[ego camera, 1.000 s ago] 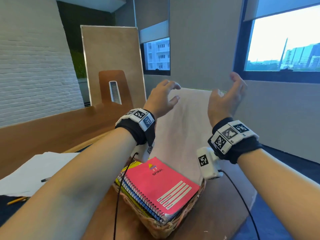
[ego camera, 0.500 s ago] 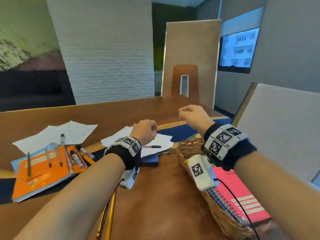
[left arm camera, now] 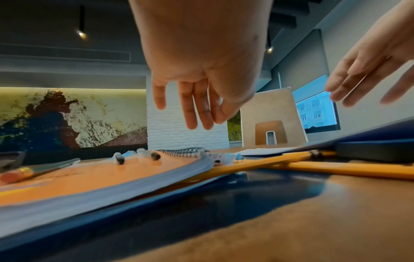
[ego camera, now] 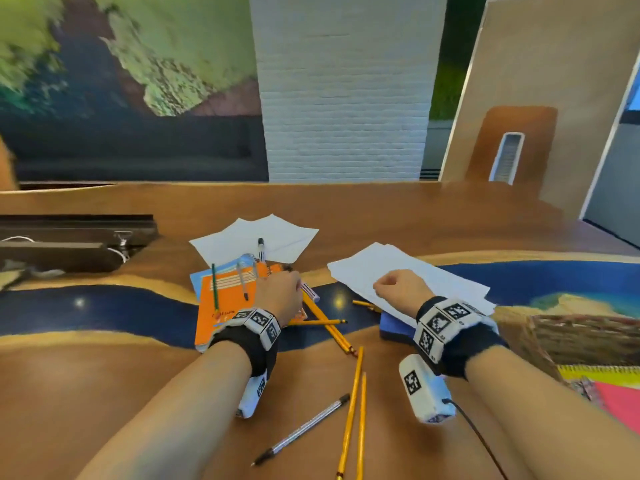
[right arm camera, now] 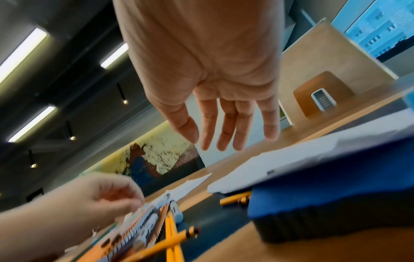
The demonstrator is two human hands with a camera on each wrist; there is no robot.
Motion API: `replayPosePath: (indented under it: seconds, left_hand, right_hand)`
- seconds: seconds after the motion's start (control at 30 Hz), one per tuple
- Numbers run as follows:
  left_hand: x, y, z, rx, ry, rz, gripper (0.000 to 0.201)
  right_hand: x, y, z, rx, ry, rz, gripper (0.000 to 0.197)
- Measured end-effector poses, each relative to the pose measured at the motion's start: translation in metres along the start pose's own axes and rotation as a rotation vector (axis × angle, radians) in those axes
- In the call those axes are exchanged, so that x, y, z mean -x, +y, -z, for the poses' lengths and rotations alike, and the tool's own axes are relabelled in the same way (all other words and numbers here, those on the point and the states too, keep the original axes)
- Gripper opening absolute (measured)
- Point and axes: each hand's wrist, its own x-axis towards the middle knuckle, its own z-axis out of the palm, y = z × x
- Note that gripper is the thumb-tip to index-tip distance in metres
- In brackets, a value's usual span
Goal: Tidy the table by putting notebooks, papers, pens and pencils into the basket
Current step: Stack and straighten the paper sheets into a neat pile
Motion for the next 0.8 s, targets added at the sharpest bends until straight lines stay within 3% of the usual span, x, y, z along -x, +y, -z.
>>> replayPosePath:
  seconds: [0.13, 0.4, 0.53, 0.8]
  left_hand:
    - [-0.018, -0.007, -0.004, -0.003, 0.022, 0.032, 0.021]
    - [-0.074, -0.025, -0.017, 0.008, -0.021, 0.115, 0.024]
    - [-0.100, -0.031, -0.026, 0.036, -0.123, 0.235, 0.043]
    - [-0.151, -0.052, -0.039, -0.007, -0.232, 0.210, 0.066]
  right_hand:
    - [-0.020, -0.008, -0.025, 0.061, -0.052, 0.018, 0.015]
    - [-0.074, -0.032, -0.052, 0.150, -0.090, 0.075, 0.027]
    - [-0.102, -0.045, -0.061, 0.193, -0.117, 0.110, 0.031]
    - [-0.148, -0.062, -0.081, 0.238, -0.209, 0.147, 0.039]
